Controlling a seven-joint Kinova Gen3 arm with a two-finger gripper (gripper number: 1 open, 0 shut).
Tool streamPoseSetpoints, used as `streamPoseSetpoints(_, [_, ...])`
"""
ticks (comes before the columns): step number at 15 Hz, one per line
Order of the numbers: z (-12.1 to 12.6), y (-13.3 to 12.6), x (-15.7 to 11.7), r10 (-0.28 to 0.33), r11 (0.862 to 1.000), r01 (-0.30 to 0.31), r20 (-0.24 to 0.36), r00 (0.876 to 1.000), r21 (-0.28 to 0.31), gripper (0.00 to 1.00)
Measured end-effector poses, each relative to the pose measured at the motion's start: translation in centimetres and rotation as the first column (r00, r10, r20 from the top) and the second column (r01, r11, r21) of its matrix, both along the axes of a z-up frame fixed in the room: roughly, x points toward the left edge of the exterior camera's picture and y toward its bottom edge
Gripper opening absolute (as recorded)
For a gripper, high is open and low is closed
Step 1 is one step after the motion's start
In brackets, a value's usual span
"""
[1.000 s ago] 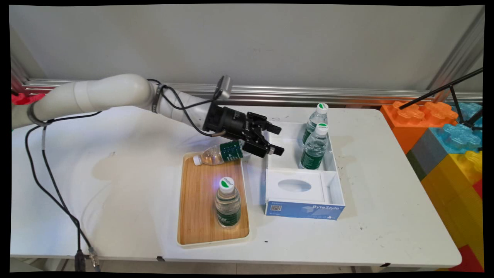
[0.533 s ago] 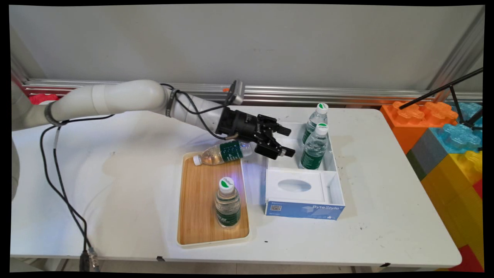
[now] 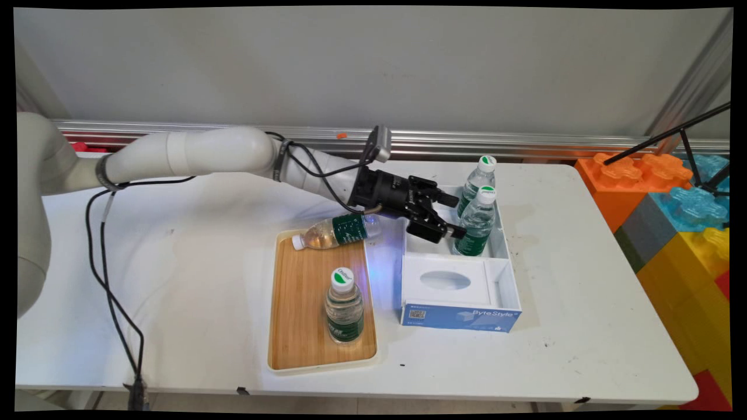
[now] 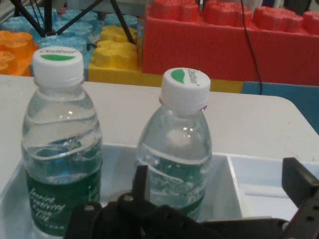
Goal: Pick up the green bottle from the white box
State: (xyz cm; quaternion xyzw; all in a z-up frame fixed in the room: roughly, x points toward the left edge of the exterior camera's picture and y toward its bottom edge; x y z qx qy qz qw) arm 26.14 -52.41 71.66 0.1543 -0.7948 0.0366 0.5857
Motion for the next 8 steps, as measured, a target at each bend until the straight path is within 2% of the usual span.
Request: streamPoseSetpoints(8, [-1.3, -1.0, -2.2, -0.009, 1.0, 0.009, -0.005, 1.0, 0.001, 1.0])
